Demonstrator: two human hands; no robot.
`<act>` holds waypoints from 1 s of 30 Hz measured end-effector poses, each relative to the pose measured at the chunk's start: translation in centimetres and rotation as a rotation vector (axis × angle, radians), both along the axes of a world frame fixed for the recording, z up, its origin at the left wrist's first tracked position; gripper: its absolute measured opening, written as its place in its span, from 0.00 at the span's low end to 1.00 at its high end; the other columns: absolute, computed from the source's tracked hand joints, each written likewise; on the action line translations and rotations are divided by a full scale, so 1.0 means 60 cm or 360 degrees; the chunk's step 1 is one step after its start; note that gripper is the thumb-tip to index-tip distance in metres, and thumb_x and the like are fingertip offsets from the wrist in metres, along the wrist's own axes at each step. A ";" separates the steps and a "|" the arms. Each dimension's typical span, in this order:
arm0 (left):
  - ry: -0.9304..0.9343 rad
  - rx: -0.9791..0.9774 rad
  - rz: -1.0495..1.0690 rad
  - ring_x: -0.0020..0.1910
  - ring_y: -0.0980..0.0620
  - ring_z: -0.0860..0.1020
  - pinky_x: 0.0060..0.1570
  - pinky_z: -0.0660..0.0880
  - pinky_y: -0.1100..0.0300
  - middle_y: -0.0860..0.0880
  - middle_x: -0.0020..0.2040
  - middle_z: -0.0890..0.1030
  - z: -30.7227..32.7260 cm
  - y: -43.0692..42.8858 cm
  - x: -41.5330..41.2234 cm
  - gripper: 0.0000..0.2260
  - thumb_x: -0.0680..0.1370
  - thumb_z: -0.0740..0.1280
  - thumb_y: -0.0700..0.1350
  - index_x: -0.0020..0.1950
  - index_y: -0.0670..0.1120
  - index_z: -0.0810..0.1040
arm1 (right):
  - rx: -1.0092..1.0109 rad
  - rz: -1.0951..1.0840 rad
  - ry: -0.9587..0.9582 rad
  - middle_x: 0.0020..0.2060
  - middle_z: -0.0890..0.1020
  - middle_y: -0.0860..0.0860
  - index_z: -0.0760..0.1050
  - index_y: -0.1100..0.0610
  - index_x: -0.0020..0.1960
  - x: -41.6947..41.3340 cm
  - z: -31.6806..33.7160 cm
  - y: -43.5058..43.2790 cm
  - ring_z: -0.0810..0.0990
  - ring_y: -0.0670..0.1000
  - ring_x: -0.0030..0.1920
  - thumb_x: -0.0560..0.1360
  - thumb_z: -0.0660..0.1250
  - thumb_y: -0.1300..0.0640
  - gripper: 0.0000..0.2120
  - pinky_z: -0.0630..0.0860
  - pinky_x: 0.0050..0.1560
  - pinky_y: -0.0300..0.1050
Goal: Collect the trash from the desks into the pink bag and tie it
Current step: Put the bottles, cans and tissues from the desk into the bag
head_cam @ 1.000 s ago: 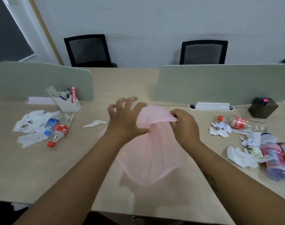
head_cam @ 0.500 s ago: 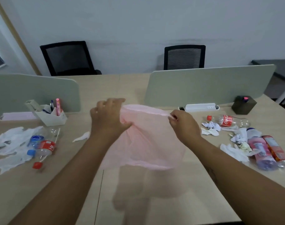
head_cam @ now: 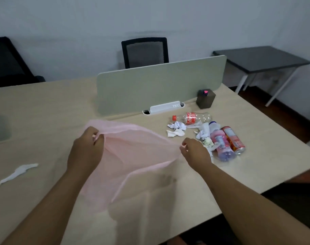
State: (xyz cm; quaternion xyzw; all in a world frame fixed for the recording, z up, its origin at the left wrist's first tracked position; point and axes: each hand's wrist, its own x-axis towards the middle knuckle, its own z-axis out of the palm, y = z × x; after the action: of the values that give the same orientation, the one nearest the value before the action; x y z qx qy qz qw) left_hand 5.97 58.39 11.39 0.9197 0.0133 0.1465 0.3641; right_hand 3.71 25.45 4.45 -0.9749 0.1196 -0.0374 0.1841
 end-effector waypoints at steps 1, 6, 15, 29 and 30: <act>0.0059 -0.0043 -0.0018 0.40 0.39 0.76 0.39 0.73 0.49 0.45 0.39 0.80 -0.013 -0.031 0.003 0.05 0.80 0.63 0.47 0.45 0.48 0.73 | 0.0025 -0.0005 0.0048 0.53 0.80 0.53 0.75 0.54 0.58 -0.003 -0.013 -0.031 0.77 0.54 0.53 0.78 0.64 0.45 0.16 0.75 0.51 0.49; 0.0289 -0.0073 -0.0060 0.37 0.43 0.76 0.35 0.71 0.53 0.49 0.38 0.79 -0.066 -0.144 0.020 0.06 0.79 0.63 0.50 0.43 0.51 0.71 | -0.0190 -0.0110 0.0216 0.68 0.71 0.54 0.68 0.50 0.70 -0.002 -0.076 -0.162 0.69 0.58 0.67 0.73 0.65 0.37 0.30 0.71 0.62 0.53; 0.0485 0.0055 0.0084 0.34 0.49 0.77 0.34 0.73 0.54 0.53 0.36 0.79 -0.124 -0.202 0.025 0.04 0.78 0.63 0.49 0.44 0.53 0.72 | -0.0316 0.0271 0.0386 0.79 0.47 0.55 0.45 0.39 0.78 0.056 -0.173 -0.201 0.48 0.63 0.78 0.68 0.60 0.26 0.45 0.54 0.74 0.60; 0.0504 0.0102 0.0009 0.32 0.53 0.77 0.31 0.72 0.59 0.53 0.33 0.79 -0.145 -0.185 0.036 0.04 0.77 0.63 0.48 0.44 0.55 0.74 | -0.0403 -0.0286 0.0221 0.71 0.65 0.60 0.69 0.51 0.65 0.075 -0.201 -0.190 0.70 0.61 0.61 0.75 0.61 0.37 0.25 0.71 0.58 0.51; 0.0504 0.0091 -0.0011 0.31 0.53 0.77 0.31 0.72 0.58 0.52 0.32 0.79 -0.146 -0.184 0.038 0.04 0.77 0.64 0.48 0.43 0.56 0.74 | -0.0377 -0.0322 0.0211 0.69 0.66 0.60 0.70 0.53 0.64 0.068 -0.201 -0.183 0.72 0.60 0.60 0.76 0.61 0.39 0.23 0.72 0.57 0.50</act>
State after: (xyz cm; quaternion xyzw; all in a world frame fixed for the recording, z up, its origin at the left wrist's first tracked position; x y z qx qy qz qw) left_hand 8.28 47.32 2.65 0.9413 0.0632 -0.0013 0.3317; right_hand 7.77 14.45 -7.59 -0.9731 0.2236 -0.0051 0.0548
